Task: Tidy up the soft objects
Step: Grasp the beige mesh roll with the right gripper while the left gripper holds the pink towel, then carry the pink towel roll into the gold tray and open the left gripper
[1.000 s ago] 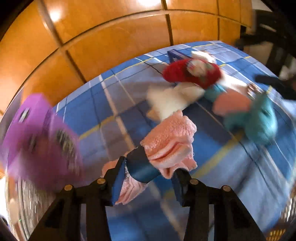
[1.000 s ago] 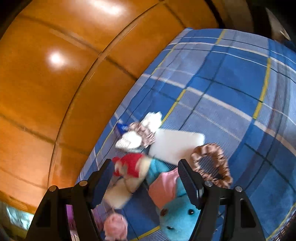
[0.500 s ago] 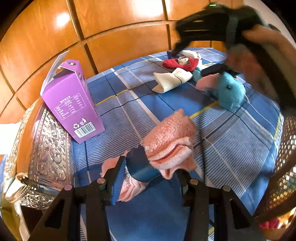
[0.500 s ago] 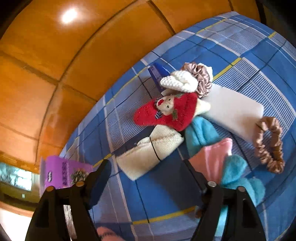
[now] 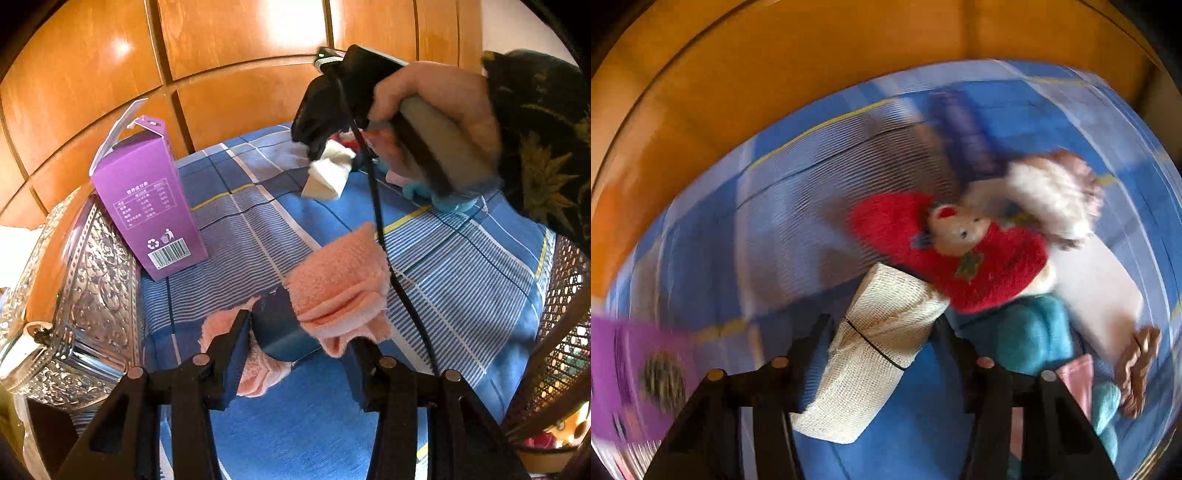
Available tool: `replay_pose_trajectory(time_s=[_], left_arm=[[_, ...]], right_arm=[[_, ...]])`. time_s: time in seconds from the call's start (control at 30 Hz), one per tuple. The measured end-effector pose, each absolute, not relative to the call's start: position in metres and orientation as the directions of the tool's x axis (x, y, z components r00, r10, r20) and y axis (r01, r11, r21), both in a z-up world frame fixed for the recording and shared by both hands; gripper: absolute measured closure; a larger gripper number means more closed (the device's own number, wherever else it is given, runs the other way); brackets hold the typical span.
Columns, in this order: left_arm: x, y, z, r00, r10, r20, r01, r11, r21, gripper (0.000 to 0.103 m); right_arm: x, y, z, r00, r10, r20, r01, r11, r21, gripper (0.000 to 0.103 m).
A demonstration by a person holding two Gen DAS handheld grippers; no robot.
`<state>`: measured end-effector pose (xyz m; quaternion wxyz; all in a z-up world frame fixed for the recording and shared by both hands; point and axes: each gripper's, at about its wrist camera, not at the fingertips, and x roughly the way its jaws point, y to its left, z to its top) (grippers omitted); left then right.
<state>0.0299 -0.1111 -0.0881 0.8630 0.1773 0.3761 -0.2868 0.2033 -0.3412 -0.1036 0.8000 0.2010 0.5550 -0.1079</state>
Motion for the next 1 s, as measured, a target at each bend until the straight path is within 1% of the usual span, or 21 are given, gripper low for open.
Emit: replay_pose_trajectory(time_s=[0.03, 0.07, 0.13, 0.23, 0.27, 0.33, 0.37, 0.4, 0.47, 0.63, 0.77, 0.87, 1.0], left_arm=[[0.029, -0.111, -0.088, 0.553, -0.362, -0.75, 0.628, 0.773, 0.089, 0.056], [0.029, -0.11, -0.087, 0.553, -0.364, -0.75, 0.626, 0.775, 0.086, 0.056], [0.028, -0.109, -0.087, 0.553, -0.366, -0.749, 0.624, 0.778, 0.081, 0.056], [0.027, -0.11, -0.088, 0.557, -0.363, -0.747, 0.624, 0.777, 0.088, 0.056], [0.029, -0.111, -0.088, 0.557, -0.361, -0.748, 0.624, 0.776, 0.091, 0.056], [0.031, -0.111, -0.087, 0.552, -0.361, -0.752, 0.62, 0.781, 0.08, 0.056], [0.033, -0.11, -0.085, 0.545, -0.365, -0.755, 0.616, 0.785, 0.065, 0.056], [0.036, -0.109, -0.083, 0.535, -0.37, -0.759, 0.609, 0.792, 0.043, 0.056], [0.045, -0.107, -0.074, 0.517, -0.384, -0.765, 0.591, 0.806, -0.006, 0.057], [0.065, -0.106, -0.038, 0.513, -0.445, -0.734, 0.571, 0.815, -0.095, 0.057], [0.091, -0.122, -0.007, 0.494, -0.495, -0.715, 0.585, 0.797, -0.148, 0.057], [0.122, -0.138, 0.015, 0.476, -0.522, -0.708, 0.58, 0.791, -0.193, 0.057], [0.178, -0.141, 0.043, 0.489, -0.516, -0.703, 0.509, 0.824, -0.251, 0.056]], right_arm=[[0.2, -0.334, -0.103, 0.357, 0.058, -0.932, 0.337, 0.923, 0.186, 0.052], [0.193, -0.321, -0.103, 0.34, 0.057, -0.939, 0.242, 0.959, 0.146, 0.052], [0.181, -0.31, -0.106, 0.321, 0.062, -0.945, 0.142, 0.983, 0.112, 0.052], [0.154, -0.3, -0.111, 0.297, 0.049, -0.954, 0.026, 0.998, 0.059, 0.052], [0.148, -0.299, -0.111, 0.304, 0.042, -0.952, 0.012, 0.999, 0.048, 0.052], [0.14, -0.302, -0.112, 0.312, 0.048, -0.949, 0.016, 0.998, 0.056, 0.052], [0.138, -0.306, -0.111, 0.31, 0.056, -0.949, 0.035, 0.997, 0.071, 0.054], [0.135, -0.311, -0.111, 0.314, 0.055, -0.948, 0.066, 0.995, 0.079, 0.058], [0.133, -0.316, -0.111, 0.321, 0.063, -0.945, 0.083, 0.992, 0.095, 0.059], [0.135, -0.318, -0.113, 0.322, 0.062, -0.945, 0.088, 0.992, 0.095, 0.059], [0.139, -0.324, -0.114, 0.321, 0.066, -0.945, 0.091, 0.991, 0.1, 0.058], [0.139, -0.323, -0.115, 0.322, 0.059, -0.945, 0.083, 0.992, 0.09, 0.058], [0.137, -0.316, -0.114, 0.325, 0.052, -0.944, 0.071, 0.994, 0.079, 0.058]])
